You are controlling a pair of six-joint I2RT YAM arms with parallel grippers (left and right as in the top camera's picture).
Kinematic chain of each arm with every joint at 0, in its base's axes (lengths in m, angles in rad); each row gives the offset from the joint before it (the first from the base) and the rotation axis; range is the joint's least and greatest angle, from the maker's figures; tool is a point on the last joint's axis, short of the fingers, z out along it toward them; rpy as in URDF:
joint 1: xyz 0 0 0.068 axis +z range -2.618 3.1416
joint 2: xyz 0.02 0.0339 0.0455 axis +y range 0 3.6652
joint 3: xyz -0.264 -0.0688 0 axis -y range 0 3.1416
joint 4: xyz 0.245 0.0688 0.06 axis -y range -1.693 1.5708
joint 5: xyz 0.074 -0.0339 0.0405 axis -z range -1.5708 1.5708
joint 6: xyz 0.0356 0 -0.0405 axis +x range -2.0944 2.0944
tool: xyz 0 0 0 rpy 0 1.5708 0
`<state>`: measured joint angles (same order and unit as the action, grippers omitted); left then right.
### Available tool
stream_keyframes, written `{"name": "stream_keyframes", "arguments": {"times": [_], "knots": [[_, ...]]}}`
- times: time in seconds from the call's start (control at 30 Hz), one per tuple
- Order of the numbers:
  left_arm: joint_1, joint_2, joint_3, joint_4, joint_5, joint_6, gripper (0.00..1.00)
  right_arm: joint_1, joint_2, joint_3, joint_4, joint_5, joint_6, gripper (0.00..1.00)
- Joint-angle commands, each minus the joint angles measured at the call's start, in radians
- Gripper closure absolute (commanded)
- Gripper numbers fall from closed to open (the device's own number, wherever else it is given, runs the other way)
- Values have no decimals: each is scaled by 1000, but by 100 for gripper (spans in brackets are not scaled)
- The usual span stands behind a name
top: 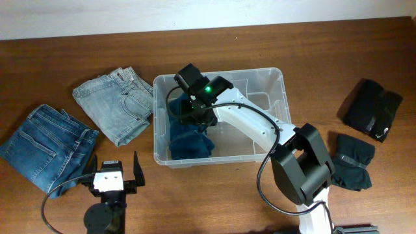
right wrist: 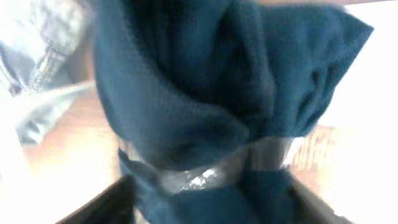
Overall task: Pack container
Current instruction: 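Carry the teal garment left into the box and lower it, then open the right gripper and withdraw it to the right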
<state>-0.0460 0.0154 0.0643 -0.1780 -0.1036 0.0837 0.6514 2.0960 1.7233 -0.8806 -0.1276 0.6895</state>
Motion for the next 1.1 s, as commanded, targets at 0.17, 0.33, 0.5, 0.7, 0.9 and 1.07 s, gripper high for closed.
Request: {"name": "stream_keyframes", "arguments": {"times": [0.17, 0.33, 0.5, 0.7, 0.9, 1.07], "knots": [[6, -8, -10, 2, 10, 12, 0, 5, -26, -5, -23, 7, -116, 1], [6, -8, -10, 2, 10, 12, 1, -24, -89, 31, -66, 10, -199, 2], [6, -8, -10, 2, 10, 12, 0, -94, -194, 76, -133, 9, -216, 2], [6, -8, -10, 2, 10, 12, 1, -250, -378, 96, -230, 10, -295, 1], [6, -8, -10, 2, 10, 12, 0, -503, -517, 96, -343, 64, -324, 1], [6, -8, -10, 2, 10, 12, 1, -816, -545, 95, -405, 72, -384, 1]]}}
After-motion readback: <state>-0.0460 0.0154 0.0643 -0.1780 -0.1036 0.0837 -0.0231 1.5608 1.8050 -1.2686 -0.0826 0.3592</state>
